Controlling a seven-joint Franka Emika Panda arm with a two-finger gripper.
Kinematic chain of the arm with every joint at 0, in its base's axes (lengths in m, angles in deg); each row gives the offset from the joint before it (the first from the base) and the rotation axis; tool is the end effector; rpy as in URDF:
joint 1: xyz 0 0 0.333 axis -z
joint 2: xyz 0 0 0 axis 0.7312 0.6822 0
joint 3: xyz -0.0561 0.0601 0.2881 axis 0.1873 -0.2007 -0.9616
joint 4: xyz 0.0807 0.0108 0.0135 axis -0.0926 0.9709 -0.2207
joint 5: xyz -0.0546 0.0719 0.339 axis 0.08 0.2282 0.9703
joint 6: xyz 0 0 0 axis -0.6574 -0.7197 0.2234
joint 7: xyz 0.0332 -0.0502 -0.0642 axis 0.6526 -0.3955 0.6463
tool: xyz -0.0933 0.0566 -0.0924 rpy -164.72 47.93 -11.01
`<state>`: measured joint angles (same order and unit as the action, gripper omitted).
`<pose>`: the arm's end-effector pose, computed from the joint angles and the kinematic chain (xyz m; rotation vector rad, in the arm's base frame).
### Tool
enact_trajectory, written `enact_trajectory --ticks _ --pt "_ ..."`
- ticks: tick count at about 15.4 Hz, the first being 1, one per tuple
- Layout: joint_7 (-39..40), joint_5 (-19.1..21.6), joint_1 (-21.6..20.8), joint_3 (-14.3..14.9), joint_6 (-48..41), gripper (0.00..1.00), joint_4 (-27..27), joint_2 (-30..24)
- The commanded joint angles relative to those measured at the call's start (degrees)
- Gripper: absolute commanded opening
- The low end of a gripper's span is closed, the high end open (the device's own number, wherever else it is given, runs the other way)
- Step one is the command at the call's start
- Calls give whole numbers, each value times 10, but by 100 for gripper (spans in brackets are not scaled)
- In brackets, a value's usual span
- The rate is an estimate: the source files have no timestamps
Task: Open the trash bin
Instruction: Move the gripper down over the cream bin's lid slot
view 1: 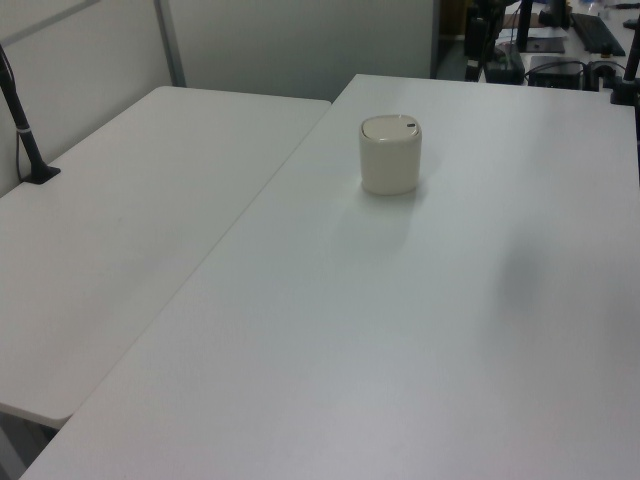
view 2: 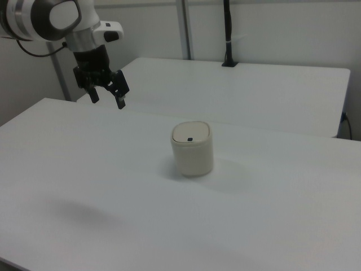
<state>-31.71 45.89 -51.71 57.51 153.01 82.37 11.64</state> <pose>0.5068 0.0039 0.5655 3.1326 -0.0139 0.1525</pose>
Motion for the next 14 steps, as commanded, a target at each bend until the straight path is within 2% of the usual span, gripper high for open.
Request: enact_trajectory --ticks 1,12,14 --pt "14 2 -5 4 -6 100 -6 3" --pt "17 2 -4 4 -6 100 -6 4" --pt "54 2 -1 4 -5 100 -6 7"
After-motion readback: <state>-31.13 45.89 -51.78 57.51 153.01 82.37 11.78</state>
